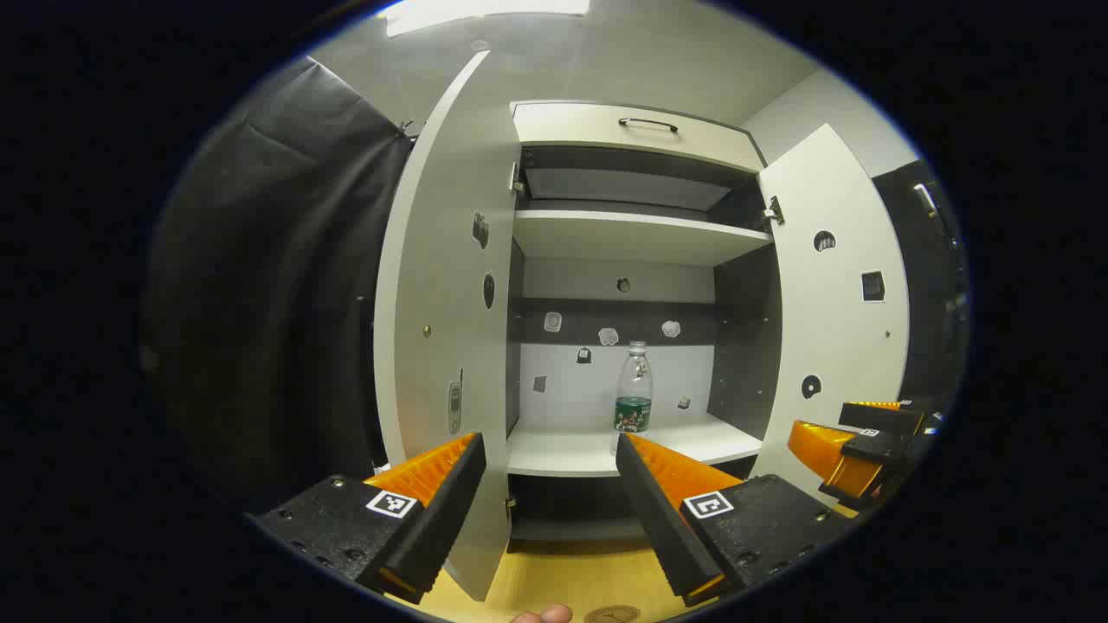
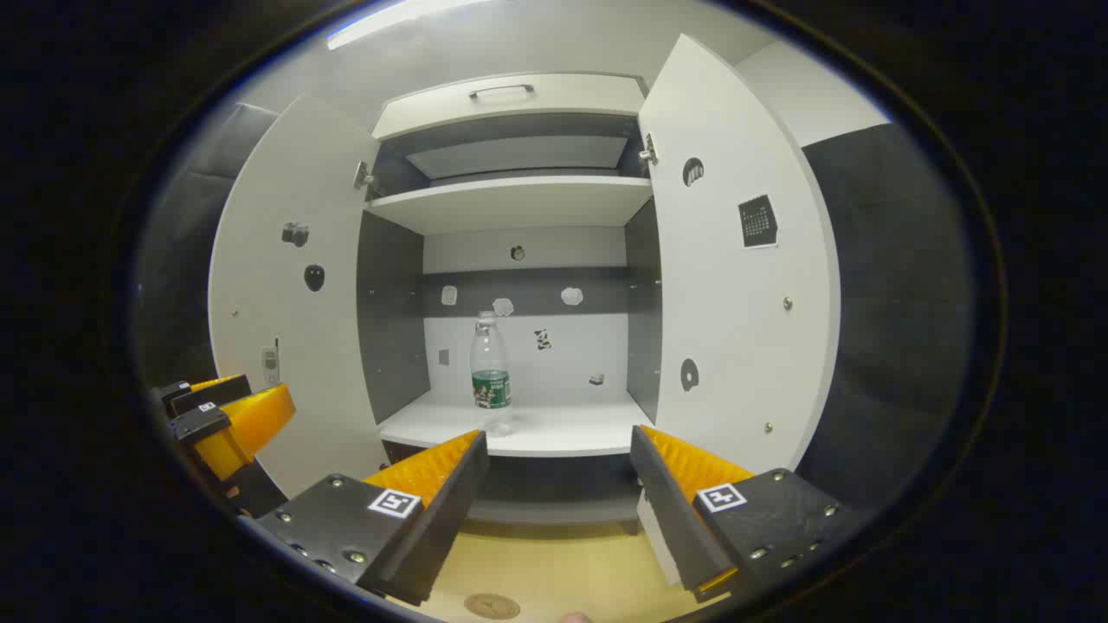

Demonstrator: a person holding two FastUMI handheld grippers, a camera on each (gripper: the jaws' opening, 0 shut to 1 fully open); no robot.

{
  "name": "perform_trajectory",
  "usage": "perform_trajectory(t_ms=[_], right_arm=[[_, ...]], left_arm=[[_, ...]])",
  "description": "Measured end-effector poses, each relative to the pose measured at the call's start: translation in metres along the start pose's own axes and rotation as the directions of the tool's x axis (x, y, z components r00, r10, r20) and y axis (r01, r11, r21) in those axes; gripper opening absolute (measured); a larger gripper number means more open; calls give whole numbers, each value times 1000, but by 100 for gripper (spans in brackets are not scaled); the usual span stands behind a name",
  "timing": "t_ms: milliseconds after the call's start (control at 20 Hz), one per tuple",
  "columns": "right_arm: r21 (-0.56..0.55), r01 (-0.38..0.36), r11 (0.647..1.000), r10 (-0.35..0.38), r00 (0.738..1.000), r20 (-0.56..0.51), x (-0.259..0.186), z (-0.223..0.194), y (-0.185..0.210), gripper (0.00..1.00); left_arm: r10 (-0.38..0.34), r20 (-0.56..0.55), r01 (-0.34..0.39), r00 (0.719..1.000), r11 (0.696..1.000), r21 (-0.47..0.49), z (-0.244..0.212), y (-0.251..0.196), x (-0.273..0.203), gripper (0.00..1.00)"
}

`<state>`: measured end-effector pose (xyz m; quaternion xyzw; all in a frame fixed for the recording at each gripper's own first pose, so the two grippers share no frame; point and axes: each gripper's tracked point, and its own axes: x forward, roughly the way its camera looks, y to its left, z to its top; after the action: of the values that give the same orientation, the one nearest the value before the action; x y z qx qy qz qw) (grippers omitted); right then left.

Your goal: Grasp the bottle in the cabinet with the left hand and place it on the coaster, then close the right door with the right hand and the left door with the left hand.

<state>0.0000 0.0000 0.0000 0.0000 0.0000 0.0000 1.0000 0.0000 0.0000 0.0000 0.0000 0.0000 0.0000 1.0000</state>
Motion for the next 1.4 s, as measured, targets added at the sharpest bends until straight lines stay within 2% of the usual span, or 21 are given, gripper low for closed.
perform_trajectory(t_ms=[850,1200,1250,1400], right_arm=[[25,-12,1000,12,1000,-7,10,2,-7,100],[-1,23,1000,-23,999,-25,9,-2,-27,100],[-5,31,1000,-31,999,-30,10,-3,-31,97],[-12,48,999,-49,998,-44,12,-5,-41,100]], left_arm=[[-17,-13,17,1000,1000,7,-11,-15,22,96],[-90,-12,90,996,996,12,-19,-54,87,96],[-101,-17,101,995,995,14,-22,-60,99,96],[-126,-17,126,992,992,16,-28,-77,132,96]])
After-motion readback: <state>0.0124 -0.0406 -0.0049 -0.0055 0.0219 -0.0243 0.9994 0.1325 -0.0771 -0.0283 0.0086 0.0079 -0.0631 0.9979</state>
